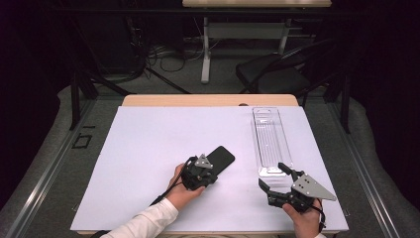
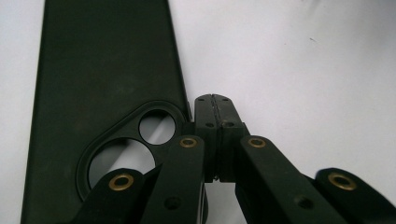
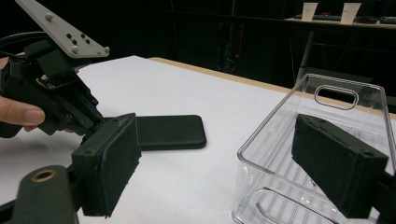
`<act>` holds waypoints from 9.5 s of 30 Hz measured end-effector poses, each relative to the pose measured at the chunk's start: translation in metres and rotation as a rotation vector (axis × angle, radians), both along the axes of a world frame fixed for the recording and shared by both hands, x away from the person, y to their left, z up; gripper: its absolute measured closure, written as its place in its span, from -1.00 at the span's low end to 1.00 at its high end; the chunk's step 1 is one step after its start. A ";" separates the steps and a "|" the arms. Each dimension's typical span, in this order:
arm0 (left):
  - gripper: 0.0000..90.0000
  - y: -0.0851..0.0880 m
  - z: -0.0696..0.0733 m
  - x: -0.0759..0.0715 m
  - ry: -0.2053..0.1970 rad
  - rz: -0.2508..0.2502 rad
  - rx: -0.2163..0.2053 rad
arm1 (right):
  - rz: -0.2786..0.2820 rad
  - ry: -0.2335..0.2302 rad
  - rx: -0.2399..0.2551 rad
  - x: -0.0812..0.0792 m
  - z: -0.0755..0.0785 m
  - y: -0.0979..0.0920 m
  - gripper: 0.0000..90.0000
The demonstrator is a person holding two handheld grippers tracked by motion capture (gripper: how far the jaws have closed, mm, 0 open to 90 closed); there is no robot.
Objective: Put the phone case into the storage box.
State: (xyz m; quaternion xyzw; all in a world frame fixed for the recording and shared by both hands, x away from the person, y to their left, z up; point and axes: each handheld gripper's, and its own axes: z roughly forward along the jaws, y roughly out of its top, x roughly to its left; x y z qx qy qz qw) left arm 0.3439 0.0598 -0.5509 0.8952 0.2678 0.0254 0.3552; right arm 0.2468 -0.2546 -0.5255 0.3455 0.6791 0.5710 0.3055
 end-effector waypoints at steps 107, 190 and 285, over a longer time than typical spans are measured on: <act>-0.59 0.050 0.036 0.025 -0.026 0.193 -0.112 | 0.016 0.006 -0.004 0.001 -0.001 0.000 -0.68; -0.92 -0.012 -0.006 0.062 -0.037 0.043 0.148 | 0.026 0.026 -0.006 0.002 -0.003 0.003 -0.68; -0.68 0.010 0.055 0.038 -0.012 0.079 0.142 | 0.028 0.026 -0.008 0.002 -0.003 0.003 -0.68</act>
